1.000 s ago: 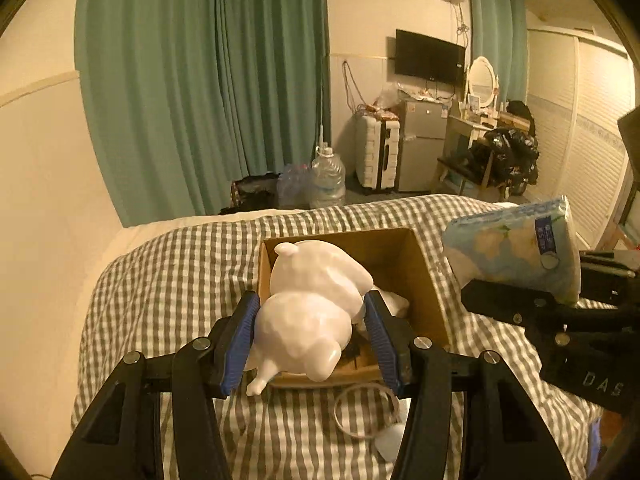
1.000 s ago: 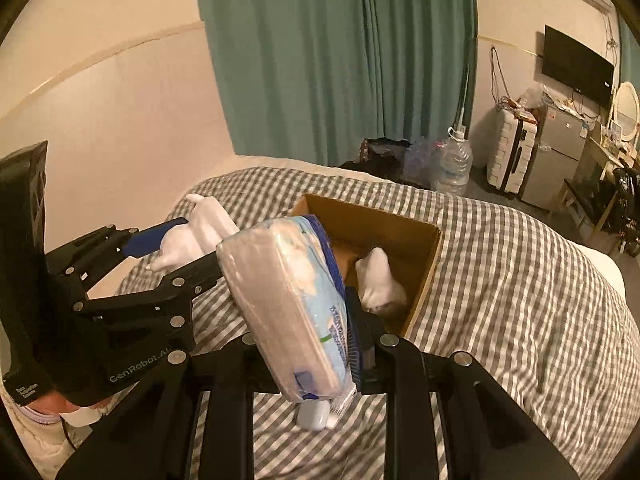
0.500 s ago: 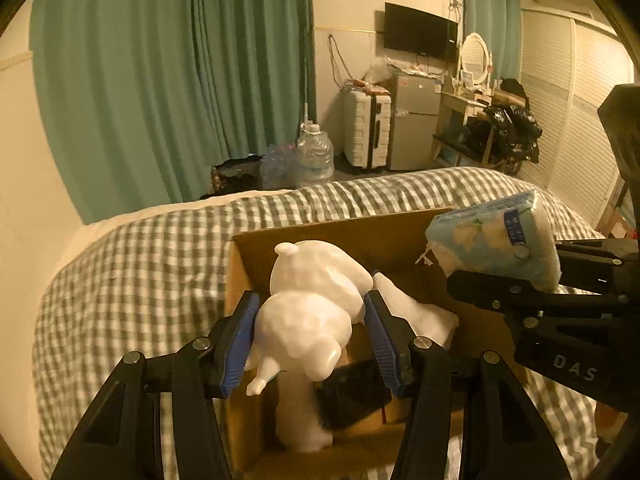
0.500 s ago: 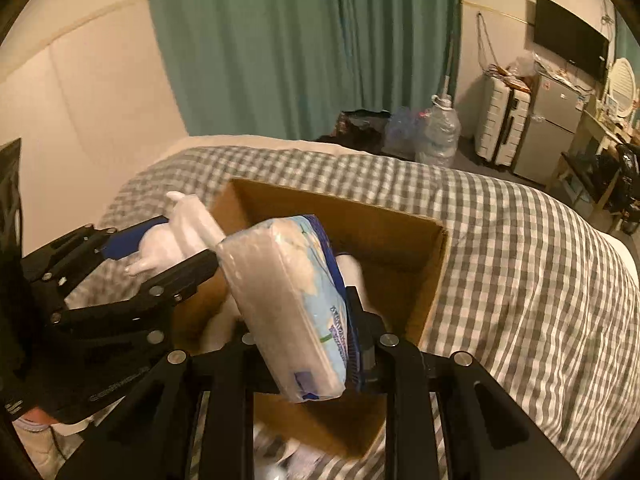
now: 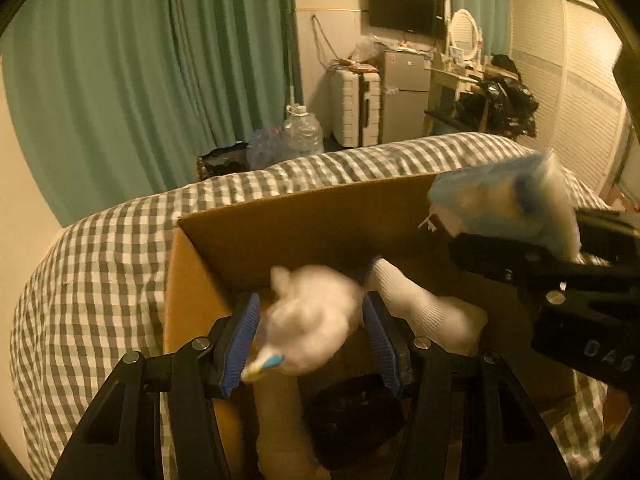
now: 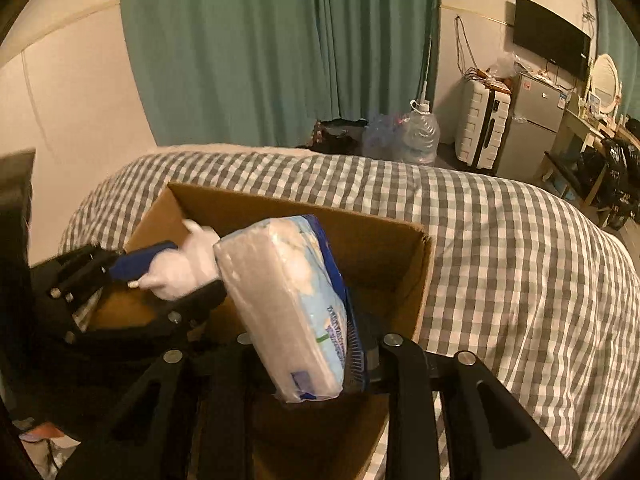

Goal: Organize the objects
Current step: 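Carry the bear figurine and the tissue pack over the box with both grippers, then open both grippers to drop the bear and tissue pack into the box, then lower the right gripper toward the white earbud case beside the tape roll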

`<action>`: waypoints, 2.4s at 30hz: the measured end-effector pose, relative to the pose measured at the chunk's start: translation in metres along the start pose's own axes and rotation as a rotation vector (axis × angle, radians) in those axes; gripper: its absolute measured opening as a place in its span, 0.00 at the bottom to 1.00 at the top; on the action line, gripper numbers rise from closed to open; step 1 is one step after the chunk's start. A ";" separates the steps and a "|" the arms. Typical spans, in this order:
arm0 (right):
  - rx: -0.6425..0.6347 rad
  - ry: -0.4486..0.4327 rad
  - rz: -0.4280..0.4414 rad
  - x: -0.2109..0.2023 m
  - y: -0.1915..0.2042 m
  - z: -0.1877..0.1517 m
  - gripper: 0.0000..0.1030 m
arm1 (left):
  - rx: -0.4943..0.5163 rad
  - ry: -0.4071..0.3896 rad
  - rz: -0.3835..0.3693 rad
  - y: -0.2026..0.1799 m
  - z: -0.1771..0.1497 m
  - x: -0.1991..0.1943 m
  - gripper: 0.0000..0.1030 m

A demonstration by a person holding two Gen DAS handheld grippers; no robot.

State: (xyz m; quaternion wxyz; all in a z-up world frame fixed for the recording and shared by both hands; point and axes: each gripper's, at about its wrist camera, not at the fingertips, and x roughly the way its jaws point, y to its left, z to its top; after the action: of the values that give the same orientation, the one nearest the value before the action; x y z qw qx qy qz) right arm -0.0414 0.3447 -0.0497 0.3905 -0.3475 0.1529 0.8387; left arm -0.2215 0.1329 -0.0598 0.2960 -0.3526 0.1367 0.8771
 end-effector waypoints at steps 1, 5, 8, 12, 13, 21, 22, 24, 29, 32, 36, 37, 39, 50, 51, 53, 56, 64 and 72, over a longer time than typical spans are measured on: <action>0.013 -0.009 0.004 -0.003 -0.002 0.001 0.49 | 0.000 0.006 -0.007 -0.002 0.000 -0.001 0.62; 0.047 -0.061 -0.001 -0.027 -0.005 0.005 0.63 | -0.019 0.013 0.006 -0.004 -0.001 -0.013 0.88; 0.061 -0.089 0.000 -0.047 -0.005 0.010 0.71 | -0.039 0.025 0.005 -0.001 -0.003 -0.029 0.88; 0.052 -0.122 -0.022 -0.082 -0.004 0.016 0.76 | -0.054 0.001 0.014 0.005 -0.007 -0.062 0.93; 0.045 -0.129 -0.032 -0.093 -0.003 0.016 0.80 | -0.056 -0.013 0.019 0.005 -0.007 -0.073 0.93; -0.009 -0.164 -0.119 -0.158 0.013 0.010 0.92 | -0.076 -0.079 0.041 0.013 -0.010 -0.144 0.98; -0.009 -0.172 -0.119 -0.166 0.017 0.008 0.92 | -0.069 -0.092 0.056 0.013 -0.010 -0.154 0.98; -0.014 -0.198 -0.111 -0.183 0.024 0.006 0.92 | -0.069 -0.118 0.080 0.013 -0.010 -0.170 0.98; -0.053 -0.261 -0.155 -0.222 0.045 0.001 0.95 | -0.081 -0.177 0.090 0.018 -0.010 -0.216 1.00; -0.092 -0.290 -0.191 -0.241 0.058 -0.003 0.97 | -0.085 -0.203 0.086 0.020 -0.012 -0.238 1.00; -0.126 -0.315 -0.229 -0.264 0.073 -0.010 0.97 | -0.085 -0.229 0.111 0.024 -0.016 -0.262 1.00; -0.126 -0.313 -0.233 -0.268 0.074 -0.011 0.97 | -0.084 -0.237 0.117 0.024 -0.018 -0.268 1.00; -0.119 -0.260 -0.246 -0.272 0.078 -0.013 0.97 | -0.079 -0.244 0.128 0.025 -0.021 -0.275 1.00; -0.115 -0.266 -0.228 -0.278 0.085 -0.050 0.97 | -0.149 -0.249 0.178 0.019 -0.065 -0.267 1.00; -0.108 -0.260 -0.232 -0.274 0.084 -0.056 0.97 | -0.152 -0.239 0.170 0.018 -0.071 -0.262 1.00; -0.088 -0.243 -0.221 -0.264 0.080 -0.069 0.97 | -0.164 -0.199 0.168 0.016 -0.083 -0.249 1.00; -0.050 -0.186 -0.169 -0.242 0.072 -0.090 0.97 | -0.164 -0.160 0.187 0.016 -0.102 -0.231 1.00; 0.015 -0.030 -0.120 -0.172 0.054 -0.137 0.97 | -0.221 -0.046 0.174 0.015 -0.149 -0.182 1.00; -0.018 0.105 -0.101 -0.102 0.065 -0.171 0.88 | -0.242 0.004 0.172 0.016 -0.166 -0.151 1.00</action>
State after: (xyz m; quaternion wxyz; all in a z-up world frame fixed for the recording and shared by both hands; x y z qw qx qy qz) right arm 0.0343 0.1562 -0.1010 0.4205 -0.4017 0.1482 0.7999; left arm -0.0549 -0.0182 -0.0719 0.1747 -0.3745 0.0605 0.9086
